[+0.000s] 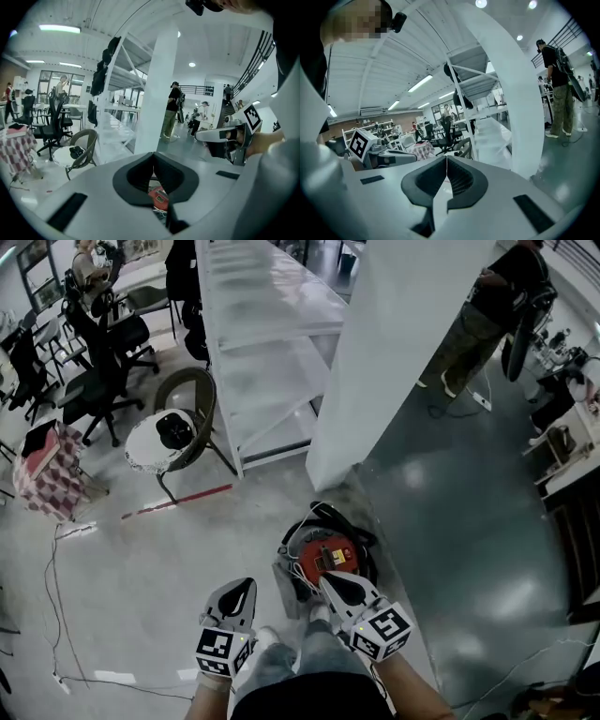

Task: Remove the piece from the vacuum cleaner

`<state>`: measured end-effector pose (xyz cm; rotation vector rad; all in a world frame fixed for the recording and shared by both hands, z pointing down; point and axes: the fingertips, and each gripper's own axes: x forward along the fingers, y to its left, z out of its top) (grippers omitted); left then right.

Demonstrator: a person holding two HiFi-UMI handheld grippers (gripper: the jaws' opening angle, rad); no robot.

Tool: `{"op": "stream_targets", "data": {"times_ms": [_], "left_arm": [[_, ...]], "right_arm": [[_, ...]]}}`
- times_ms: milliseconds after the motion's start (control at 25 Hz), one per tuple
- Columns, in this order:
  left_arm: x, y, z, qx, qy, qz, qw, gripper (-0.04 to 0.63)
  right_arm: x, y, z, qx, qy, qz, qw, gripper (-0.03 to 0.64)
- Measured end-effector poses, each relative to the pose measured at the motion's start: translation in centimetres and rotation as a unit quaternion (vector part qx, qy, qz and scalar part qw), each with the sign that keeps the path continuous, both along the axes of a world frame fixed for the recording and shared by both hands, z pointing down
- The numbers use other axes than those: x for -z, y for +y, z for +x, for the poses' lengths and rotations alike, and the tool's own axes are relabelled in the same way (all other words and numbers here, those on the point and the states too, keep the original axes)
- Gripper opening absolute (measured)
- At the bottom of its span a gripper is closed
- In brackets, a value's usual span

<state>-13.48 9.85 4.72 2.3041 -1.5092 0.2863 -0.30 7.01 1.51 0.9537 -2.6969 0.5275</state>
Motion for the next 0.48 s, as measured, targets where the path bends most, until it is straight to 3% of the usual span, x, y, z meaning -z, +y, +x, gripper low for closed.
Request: {"op": "stream_targets", "data": {"times_ms": [320, 480], "left_arm": [[6.8, -1.1, -1.0, 0.015, -0.002, 0.061, 0.998, 0.02], [8.6, -1.9, -1.2, 0.022, -0.002, 0.071, 0.9972, 0.02]], "right_arm": [[6.7, -1.2, -1.6, 0.027, -0.014, 0.06, 0.998, 0.031], [8.3, -1.7, -2.2, 0.037, -0.018, 0.069, 0.997, 0.031]]}}
